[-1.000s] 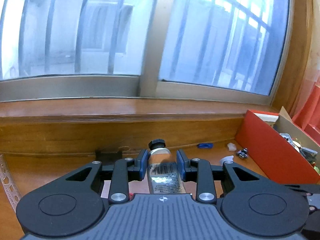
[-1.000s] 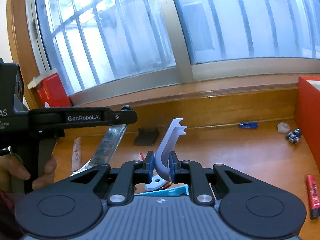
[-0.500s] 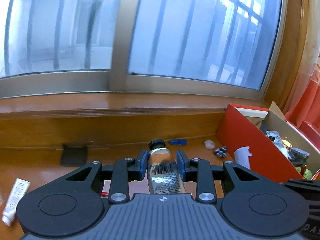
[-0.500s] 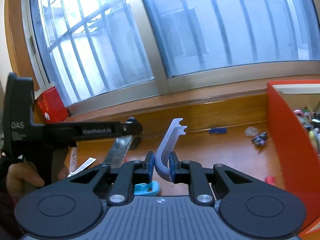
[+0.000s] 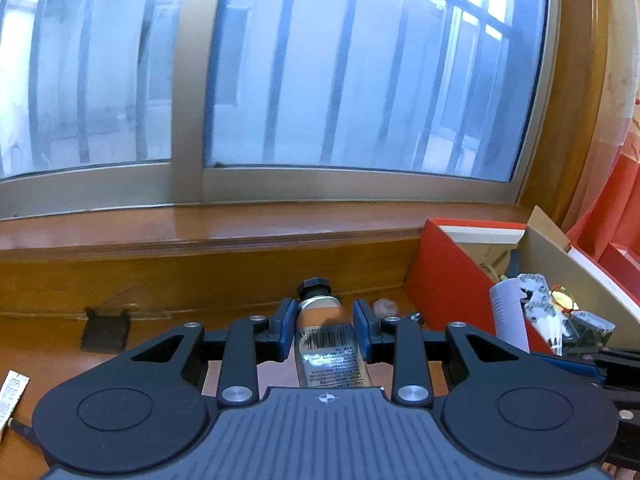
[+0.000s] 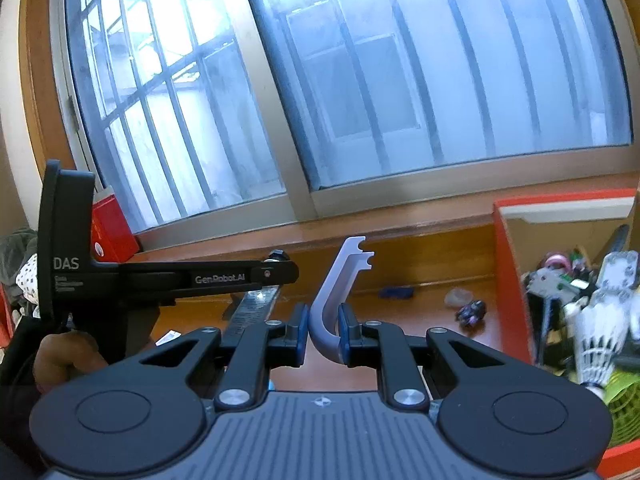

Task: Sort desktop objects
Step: 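Carry the paint tube and grey hook over the storage box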

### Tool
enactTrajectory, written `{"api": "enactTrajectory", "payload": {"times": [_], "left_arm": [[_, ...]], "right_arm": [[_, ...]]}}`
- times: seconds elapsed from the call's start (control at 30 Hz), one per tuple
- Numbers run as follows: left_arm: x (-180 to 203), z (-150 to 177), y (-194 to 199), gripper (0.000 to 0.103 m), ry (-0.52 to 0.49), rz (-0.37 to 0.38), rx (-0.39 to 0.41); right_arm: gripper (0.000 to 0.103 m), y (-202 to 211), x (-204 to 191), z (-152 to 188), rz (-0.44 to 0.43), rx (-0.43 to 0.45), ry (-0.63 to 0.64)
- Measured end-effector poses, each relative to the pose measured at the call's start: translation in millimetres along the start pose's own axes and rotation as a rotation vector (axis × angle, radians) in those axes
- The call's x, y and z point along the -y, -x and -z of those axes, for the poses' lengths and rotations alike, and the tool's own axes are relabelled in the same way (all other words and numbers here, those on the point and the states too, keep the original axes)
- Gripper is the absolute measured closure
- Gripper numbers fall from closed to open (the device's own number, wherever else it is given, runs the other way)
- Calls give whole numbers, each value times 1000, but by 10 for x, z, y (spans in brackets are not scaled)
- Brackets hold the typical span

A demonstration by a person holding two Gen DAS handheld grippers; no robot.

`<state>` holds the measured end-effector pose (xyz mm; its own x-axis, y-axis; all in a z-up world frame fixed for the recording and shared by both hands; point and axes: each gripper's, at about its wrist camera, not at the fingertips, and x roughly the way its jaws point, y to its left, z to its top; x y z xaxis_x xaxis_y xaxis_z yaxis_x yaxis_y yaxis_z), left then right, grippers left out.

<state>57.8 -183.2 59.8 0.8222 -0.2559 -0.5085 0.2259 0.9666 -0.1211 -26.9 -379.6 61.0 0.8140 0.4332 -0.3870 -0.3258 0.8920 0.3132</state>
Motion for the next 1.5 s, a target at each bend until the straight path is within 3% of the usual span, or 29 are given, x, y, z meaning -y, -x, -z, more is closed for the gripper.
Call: {"api": "enactTrajectory", "payload": {"times": [0.7,0.97,1.5], "left_arm": [[976,-153,-250,71,-27,4,54],[1346,-357,-350,71,-85,31,87],[2015,-625,-766,71,-197,147,100]], "right_arm": [[85,467,927,-235,-31,41,26],[85,580,1207,-277,-33,76,-2],[85,675,1793,-318,81,141,-80]]}}
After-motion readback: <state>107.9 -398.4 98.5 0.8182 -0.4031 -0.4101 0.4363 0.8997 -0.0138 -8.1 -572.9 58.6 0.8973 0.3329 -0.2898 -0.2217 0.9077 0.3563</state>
